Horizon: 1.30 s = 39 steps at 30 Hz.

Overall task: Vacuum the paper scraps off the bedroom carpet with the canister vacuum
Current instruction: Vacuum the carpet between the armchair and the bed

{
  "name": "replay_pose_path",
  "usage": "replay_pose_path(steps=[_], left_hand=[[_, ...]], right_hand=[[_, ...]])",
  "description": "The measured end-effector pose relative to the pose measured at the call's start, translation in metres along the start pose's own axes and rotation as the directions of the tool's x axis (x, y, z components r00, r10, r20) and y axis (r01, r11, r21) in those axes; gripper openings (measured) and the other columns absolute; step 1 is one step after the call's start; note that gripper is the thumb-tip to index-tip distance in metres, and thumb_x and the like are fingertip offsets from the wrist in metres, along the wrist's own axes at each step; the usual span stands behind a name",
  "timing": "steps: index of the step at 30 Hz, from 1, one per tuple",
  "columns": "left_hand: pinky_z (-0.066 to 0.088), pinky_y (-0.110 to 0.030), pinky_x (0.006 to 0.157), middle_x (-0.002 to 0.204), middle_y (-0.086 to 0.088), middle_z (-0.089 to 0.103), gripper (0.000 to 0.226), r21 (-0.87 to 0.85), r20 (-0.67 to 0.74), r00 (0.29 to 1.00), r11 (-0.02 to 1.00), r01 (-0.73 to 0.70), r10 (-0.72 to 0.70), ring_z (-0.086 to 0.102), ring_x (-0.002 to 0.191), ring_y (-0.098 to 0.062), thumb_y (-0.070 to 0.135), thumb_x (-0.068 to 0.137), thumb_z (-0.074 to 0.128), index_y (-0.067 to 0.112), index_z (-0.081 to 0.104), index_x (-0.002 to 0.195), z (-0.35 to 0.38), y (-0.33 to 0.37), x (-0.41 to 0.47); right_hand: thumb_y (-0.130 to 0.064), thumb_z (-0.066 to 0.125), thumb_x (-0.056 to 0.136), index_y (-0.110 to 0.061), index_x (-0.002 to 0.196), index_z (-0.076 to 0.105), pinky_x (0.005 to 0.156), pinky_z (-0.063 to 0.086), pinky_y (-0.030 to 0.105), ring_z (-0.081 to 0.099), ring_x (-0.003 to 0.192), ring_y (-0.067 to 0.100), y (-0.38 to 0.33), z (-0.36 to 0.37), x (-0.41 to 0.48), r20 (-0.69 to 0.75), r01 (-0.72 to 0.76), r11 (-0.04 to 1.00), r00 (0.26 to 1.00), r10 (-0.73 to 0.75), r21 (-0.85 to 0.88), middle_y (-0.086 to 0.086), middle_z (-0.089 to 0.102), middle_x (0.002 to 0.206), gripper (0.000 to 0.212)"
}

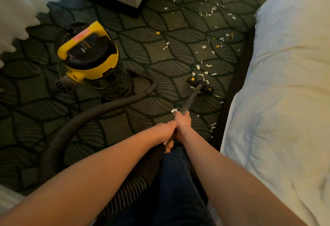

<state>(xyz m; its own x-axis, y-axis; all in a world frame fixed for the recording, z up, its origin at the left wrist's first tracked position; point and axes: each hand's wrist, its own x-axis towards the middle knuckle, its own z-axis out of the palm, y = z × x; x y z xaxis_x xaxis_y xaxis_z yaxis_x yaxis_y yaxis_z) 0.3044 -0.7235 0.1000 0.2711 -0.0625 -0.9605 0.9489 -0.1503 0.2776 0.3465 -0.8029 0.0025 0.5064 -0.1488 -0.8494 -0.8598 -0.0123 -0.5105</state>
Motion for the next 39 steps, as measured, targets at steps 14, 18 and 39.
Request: replay_pose_path(steps=[14,18,39], left_hand=[[0.041,-0.025,0.043,0.058,-0.008,0.054,0.051,-0.189,-0.045,0.999,0.982,-0.021,0.012,0.05,0.043,-0.018,0.047,0.098,0.035,0.004,0.062,0.101,0.028,0.23,0.136],[0.042,-0.025,0.043,0.062,-0.009,0.055,0.051,-0.244,-0.058,0.998,0.97,-0.024,0.01,0.051,0.045,-0.019,0.049,0.096,0.037,0.005,0.061,0.101,0.037,0.278,0.186],[0.06,-0.038,0.075,0.074,-0.011,0.07,0.068,-0.095,-0.078,0.996,0.994,-0.055,0.048,0.068,0.069,-0.024,0.056,0.098,0.02,0.009,0.068,0.091,0.033,0.315,0.332]], right_hand=[[-0.026,0.05,0.084,-0.029,0.14,0.037,0.094,0.052,0.056,0.062,0.104,0.035,-0.199,-0.034,0.181,0.008,0.096,0.989,0.995,-0.096,-0.108,0.015,0.057,0.128,0.058],[-0.021,0.05,0.091,-0.03,0.144,0.033,0.096,0.05,0.056,0.058,0.094,0.03,-0.242,-0.043,0.231,0.013,0.144,0.981,0.99,-0.144,-0.133,0.015,0.059,0.119,0.056],[-0.031,0.055,0.098,-0.021,0.132,0.054,0.079,0.055,0.037,0.066,0.089,0.021,-0.253,-0.041,0.332,-0.05,-0.025,0.999,0.998,0.024,-0.025,0.012,0.067,0.107,0.036]])
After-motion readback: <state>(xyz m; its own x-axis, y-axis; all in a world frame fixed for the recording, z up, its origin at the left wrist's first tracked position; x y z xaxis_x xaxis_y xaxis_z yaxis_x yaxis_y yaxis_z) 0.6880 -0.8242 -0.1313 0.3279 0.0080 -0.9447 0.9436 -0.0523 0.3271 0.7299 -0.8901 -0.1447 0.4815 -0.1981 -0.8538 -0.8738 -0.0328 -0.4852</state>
